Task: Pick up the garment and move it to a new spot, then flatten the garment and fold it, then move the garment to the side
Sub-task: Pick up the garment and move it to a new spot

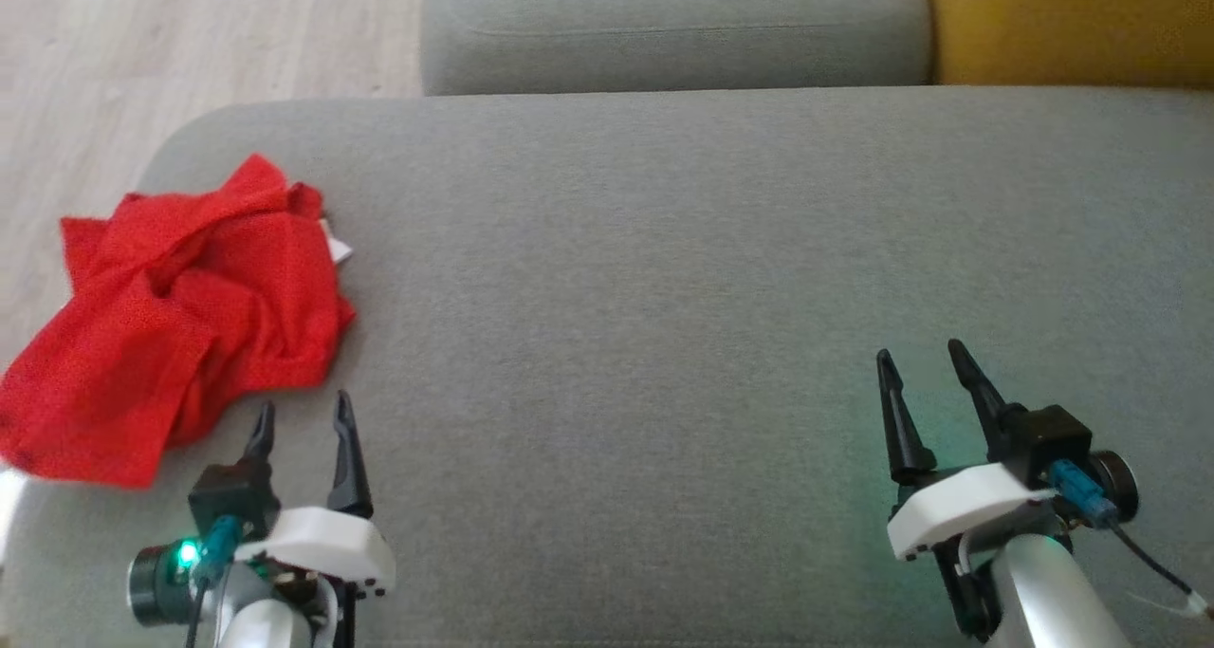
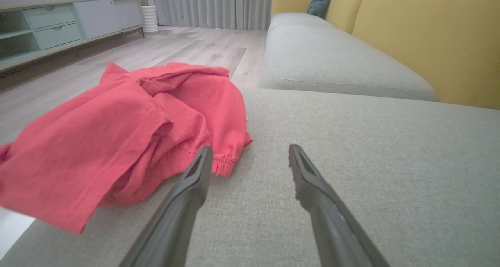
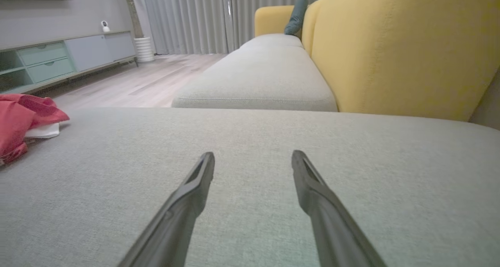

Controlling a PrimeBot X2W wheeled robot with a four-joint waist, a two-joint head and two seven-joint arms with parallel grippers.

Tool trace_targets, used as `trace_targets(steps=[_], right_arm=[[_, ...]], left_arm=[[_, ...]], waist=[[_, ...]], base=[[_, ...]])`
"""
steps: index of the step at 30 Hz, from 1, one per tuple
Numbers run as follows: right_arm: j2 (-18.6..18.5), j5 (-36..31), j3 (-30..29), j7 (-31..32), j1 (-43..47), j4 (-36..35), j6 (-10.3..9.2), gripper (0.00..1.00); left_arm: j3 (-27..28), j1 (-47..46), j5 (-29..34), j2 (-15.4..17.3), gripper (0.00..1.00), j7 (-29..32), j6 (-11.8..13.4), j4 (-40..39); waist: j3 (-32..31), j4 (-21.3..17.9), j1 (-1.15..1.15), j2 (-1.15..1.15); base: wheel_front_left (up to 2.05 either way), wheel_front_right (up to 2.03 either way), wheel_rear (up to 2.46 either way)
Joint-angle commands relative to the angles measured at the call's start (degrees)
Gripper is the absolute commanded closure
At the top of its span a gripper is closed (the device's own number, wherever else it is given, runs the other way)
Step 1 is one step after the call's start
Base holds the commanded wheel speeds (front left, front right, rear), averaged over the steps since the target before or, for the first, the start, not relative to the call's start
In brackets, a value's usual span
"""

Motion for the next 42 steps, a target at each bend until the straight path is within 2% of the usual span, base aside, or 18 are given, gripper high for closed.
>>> trace_targets(steps=[1, 13, 19, 25, 30, 34, 37, 42], right_arm=[[-0.35, 0.14, 1.7, -0.63, -2.53, -2.05, 0.42, 0.0], [-0.35, 3.16, 4.67, -0.63, -2.28, -1.69, 0.42, 0.0], [-0.35, 3.27, 4.77, -0.63, -2.0, -1.24, 0.42, 0.0], [-0.35, 3.6, 5.52, -0.63, -1.93, -0.79, 0.42, 0.0], [-0.35, 3.57, 7.02, -0.63, -3.01, -0.43, 0.42, 0.0], [-0.35, 2.83, 7.5, -0.63, -3.85, -0.42, 0.42, 0.0], [-0.35, 2.19, 7.65, -0.63, -4.01, -0.72, 0.42, 0.0], [-0.35, 0.12, 7.77, -0.63, -5.41, -1.67, 0.42, 0.0]], left_arm=[[1.27, -2.38, -0.15, 1.01, 0.0, -0.75, 0.36, -1.91], [0.74, -2.65, -0.6, 1.01, 0.0, -0.75, 0.19, -2.04], [4.14, -1.91, 0.24, 1.01, 0.0, -0.75, -0.16, -2.03], [6.66, -0.8, 0.92, 1.02, 0.0, -0.75, -1.21, -2.0], [8.4, -0.2, 1.05, 1.02, 0.0, -0.75, -1.37, -2.37], [9.45, -0.38, -1.21, 1.01, 0.0, -0.76, -1.63, -2.17], [9.98, -1.34, -1.83, 1.01, 0.0, -0.76, -2.96, -1.09], [12.28, -5.64, -2.53, 1.01, 0.0, -0.76, -5.74, 0.76]], waist=[[0.08, 1.88, 0.0, 0.0], [-0.06, 15.92, 0.0, 0.0], [-0.3, 22.82, 0.0, 0.0], [-0.13, 27.55, 0.0, 0.0], [1.04, 28.34, 0.0, 0.0], [2.14, 28.52, 0.0, 0.0], [3.25, 28.1, 0.0, 0.0], [7.55, 24.96, 0.0, 0.0]], base=[[0.0, 0.0, 0.0], [0.0, 0.0, 0.0], [0.0, 0.0, 0.0], [0.0, 0.0, 0.0], [0.0, 0.0, 0.0], [0.0, 0.0, 0.0], [0.0, 0.0, 0.0], [0.0, 0.0, 0.0]])
